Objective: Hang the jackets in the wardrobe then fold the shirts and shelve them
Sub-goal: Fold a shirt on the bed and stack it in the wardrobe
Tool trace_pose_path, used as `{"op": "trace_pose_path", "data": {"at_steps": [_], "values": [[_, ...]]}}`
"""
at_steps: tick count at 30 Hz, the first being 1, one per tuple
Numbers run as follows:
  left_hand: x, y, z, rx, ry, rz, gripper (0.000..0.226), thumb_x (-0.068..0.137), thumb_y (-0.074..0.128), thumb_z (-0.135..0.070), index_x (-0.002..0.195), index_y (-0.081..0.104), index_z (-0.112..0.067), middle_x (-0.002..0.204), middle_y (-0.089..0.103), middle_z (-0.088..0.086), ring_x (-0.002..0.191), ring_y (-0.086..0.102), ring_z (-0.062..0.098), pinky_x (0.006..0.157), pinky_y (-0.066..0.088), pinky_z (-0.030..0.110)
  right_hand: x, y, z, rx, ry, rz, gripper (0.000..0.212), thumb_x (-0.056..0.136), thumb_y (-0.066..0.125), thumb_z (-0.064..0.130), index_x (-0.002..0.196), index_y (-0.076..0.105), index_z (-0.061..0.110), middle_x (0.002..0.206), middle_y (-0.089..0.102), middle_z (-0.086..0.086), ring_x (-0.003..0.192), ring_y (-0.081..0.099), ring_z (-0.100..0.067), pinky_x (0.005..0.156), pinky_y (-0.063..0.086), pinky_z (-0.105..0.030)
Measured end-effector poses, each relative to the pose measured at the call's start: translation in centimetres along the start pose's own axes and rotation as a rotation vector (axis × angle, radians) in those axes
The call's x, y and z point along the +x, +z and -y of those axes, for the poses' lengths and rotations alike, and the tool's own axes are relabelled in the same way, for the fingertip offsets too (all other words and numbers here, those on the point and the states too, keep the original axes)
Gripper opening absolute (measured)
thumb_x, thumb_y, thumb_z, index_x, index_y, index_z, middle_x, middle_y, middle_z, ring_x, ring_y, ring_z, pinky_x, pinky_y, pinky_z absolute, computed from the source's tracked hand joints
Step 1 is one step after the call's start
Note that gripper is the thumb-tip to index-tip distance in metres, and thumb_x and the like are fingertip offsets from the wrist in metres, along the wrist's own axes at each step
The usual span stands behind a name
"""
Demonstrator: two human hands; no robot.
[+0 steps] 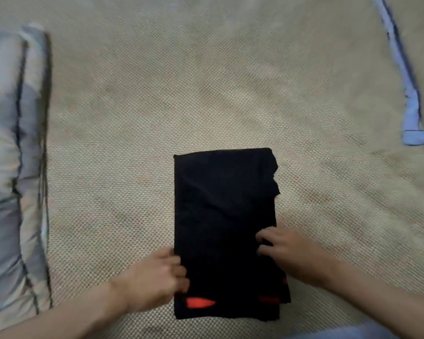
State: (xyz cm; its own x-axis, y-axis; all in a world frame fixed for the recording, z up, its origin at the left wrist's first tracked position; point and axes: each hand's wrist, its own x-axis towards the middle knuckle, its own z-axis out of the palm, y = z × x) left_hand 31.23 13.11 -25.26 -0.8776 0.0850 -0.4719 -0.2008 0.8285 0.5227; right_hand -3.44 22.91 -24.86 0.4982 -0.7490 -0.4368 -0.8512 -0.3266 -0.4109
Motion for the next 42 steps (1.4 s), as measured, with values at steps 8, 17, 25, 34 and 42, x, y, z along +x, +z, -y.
{"op": "trace_pose_path", "data": {"at_steps": [8,17,25,34,42], "values": [[4.1,-9.5,11.5,-0.169,-0.549,-0.478,0.040,0.084,0.052,-0.045,0.113,0.061,-0.019,0.106,0.063,0.001,0.097,0.061,0.023,0.085,0.051,0.041,7.0,-9.3,-4.9,0.139,0.354,-0.350,0.048,0.089,0.058,0.034,0.135,0.056,0.020,0.138,0.056,0.003,0.126,0.052,-0.018,0.107,0.044,-0.037],[11.5,-16.1,15.8,-0.588,-0.648,-0.185,0.025,0.085,0.079,-0.027,0.103,0.067,-0.014,0.095,0.068,-0.003,0.100,0.063,0.020,0.087,0.045,0.026,15.7,-11.6,-10.2,0.305,0.561,0.062,0.046,0.066,0.091,0.044,0.089,0.066,0.013,0.090,0.069,0.000,0.093,0.066,-0.025,0.083,0.054,-0.041],[8.7,-18.4,14.8,-0.813,-0.550,-0.323,0.010,0.094,0.069,-0.022,0.098,0.061,-0.016,0.104,0.074,0.002,0.094,0.070,0.020,0.074,0.053,0.026,12.6,-13.3,-8.8,0.375,0.460,-0.145,0.031,0.082,0.082,0.035,0.083,0.052,0.026,0.098,0.065,0.004,0.095,0.063,-0.022,0.080,0.055,-0.038],[0.8,-19.5,4.2,-0.381,-0.222,-0.443,0.013,0.085,0.077,-0.028,0.088,0.065,-0.029,0.079,0.070,-0.015,0.078,0.067,0.003,0.072,0.047,0.010,3.2,-14.4,0.4,0.044,0.221,-0.443,0.019,0.084,0.070,0.032,0.089,0.052,0.029,0.086,0.058,0.014,0.081,0.055,-0.011,0.069,0.049,-0.036],[2.6,0.1,-3.5,-0.031,-0.248,-0.218,0.015,0.078,0.069,-0.029,0.082,0.055,-0.030,0.073,0.059,-0.013,0.064,0.058,0.008,0.058,0.049,0.025,-1.0,3.7,5.6,-0.088,0.195,-0.086,0.033,0.060,0.084,0.027,0.084,0.060,0.026,0.076,0.058,0.010,0.063,0.055,-0.012,0.054,0.045,-0.028]]}}
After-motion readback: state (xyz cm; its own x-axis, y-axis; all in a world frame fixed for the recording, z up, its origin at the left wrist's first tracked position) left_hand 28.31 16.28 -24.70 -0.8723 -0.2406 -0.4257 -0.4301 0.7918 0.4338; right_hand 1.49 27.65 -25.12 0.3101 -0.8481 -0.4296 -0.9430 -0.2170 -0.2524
